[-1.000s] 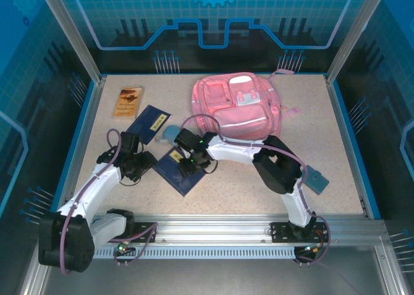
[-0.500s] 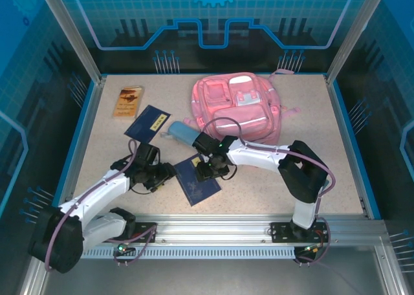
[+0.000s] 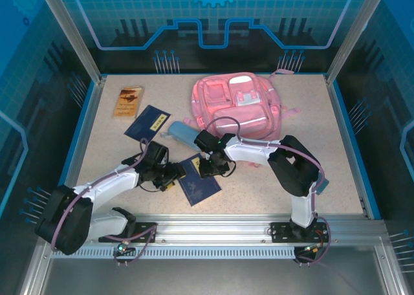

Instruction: Pack books, pencil case, and school supplies into a backpack

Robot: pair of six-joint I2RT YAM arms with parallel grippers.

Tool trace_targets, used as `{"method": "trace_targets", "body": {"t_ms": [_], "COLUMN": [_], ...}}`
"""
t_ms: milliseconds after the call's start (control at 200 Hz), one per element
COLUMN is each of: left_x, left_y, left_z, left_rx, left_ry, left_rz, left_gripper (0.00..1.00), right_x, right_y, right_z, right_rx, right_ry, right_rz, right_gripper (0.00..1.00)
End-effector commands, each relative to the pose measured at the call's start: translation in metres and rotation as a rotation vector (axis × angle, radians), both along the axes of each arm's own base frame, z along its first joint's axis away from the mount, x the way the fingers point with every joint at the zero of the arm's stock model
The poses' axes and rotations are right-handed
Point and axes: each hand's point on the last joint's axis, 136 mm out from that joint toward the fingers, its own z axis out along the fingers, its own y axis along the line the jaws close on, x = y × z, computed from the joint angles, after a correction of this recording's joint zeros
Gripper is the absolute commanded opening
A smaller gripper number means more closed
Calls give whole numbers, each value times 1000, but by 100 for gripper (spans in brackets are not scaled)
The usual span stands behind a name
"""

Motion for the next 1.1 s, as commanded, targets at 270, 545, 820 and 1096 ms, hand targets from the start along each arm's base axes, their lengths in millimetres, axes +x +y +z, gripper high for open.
{"method": "trace_targets", "body": {"t_ms": [270,545,820,1096], "left_x": [-4,5,8,9], "left_y": [-16,-35,-43,-30], "left_z": [-17,7,48,39], "left_rx": [-68,-192,-282,-152], "left_ry": [25,-84,-207,-148], "left_rz": [-42,-111,-128,-136], "left_gripper": [51,48,41,15], "right_x": [-19,-23,-19,-15], "right_y": [20,32,26,33], "right_z": [-18,-15,-6,18], "right_rx": [95,173,187,274], "right_ry": [119,154,148,107], "right_rz": [15,17,-1,28], "right_gripper": [33,31,32,42]}}
